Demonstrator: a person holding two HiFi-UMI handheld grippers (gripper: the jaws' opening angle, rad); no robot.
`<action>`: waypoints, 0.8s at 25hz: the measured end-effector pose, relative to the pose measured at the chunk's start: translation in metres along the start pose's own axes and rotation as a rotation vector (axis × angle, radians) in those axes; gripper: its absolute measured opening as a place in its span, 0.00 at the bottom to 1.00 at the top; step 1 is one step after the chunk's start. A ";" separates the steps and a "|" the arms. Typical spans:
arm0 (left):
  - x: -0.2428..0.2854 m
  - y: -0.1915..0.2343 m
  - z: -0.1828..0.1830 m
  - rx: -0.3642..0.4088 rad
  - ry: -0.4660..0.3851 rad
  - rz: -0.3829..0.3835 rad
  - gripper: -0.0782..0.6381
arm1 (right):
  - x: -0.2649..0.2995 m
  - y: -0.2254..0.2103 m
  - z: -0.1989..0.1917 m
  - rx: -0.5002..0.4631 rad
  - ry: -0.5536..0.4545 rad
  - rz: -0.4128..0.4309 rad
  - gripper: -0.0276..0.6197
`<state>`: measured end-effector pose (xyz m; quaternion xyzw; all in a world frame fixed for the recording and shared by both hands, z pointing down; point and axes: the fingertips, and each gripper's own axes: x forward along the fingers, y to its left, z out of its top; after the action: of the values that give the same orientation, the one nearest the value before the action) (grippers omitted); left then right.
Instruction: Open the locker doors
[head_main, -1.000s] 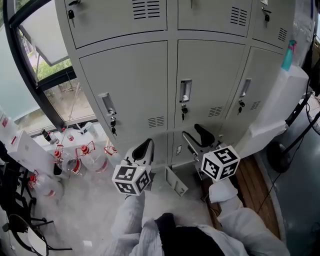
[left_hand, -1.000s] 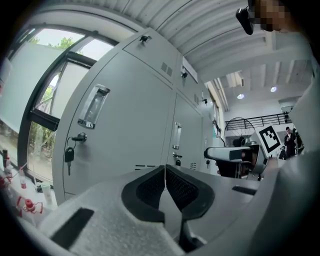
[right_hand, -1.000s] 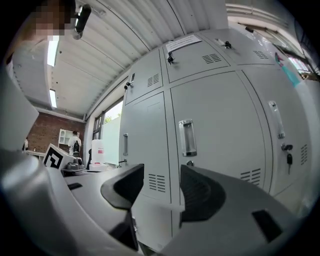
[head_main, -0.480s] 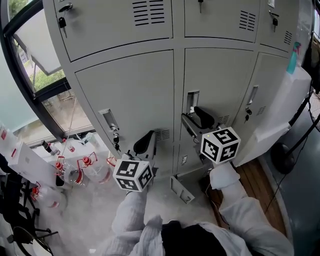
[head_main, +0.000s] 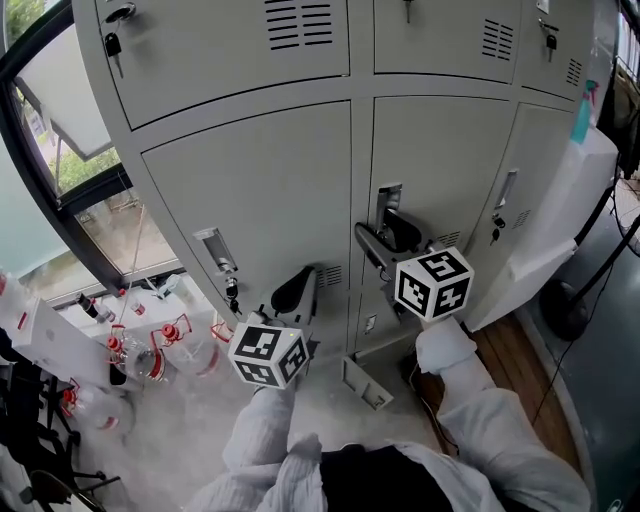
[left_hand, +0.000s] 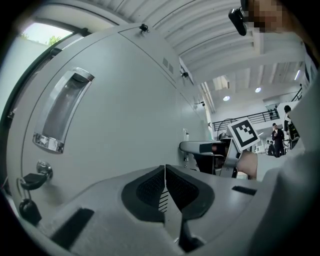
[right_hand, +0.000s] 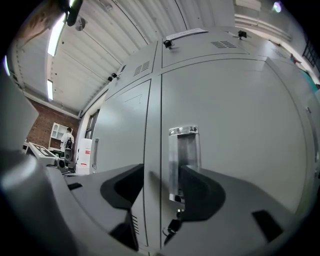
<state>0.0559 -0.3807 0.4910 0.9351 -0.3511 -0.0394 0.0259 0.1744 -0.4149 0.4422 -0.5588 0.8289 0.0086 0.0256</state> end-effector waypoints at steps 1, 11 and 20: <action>-0.001 0.001 -0.001 0.000 0.002 -0.003 0.12 | 0.001 0.001 0.000 0.001 -0.004 -0.005 0.39; -0.013 -0.002 -0.014 -0.016 0.004 -0.030 0.13 | -0.011 0.008 -0.001 -0.019 0.003 -0.064 0.39; -0.022 -0.015 -0.026 -0.045 0.018 -0.048 0.12 | -0.042 0.008 0.001 -0.025 -0.015 -0.122 0.28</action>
<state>0.0515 -0.3542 0.5174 0.9428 -0.3274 -0.0394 0.0491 0.1826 -0.3732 0.4435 -0.6086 0.7928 0.0217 0.0251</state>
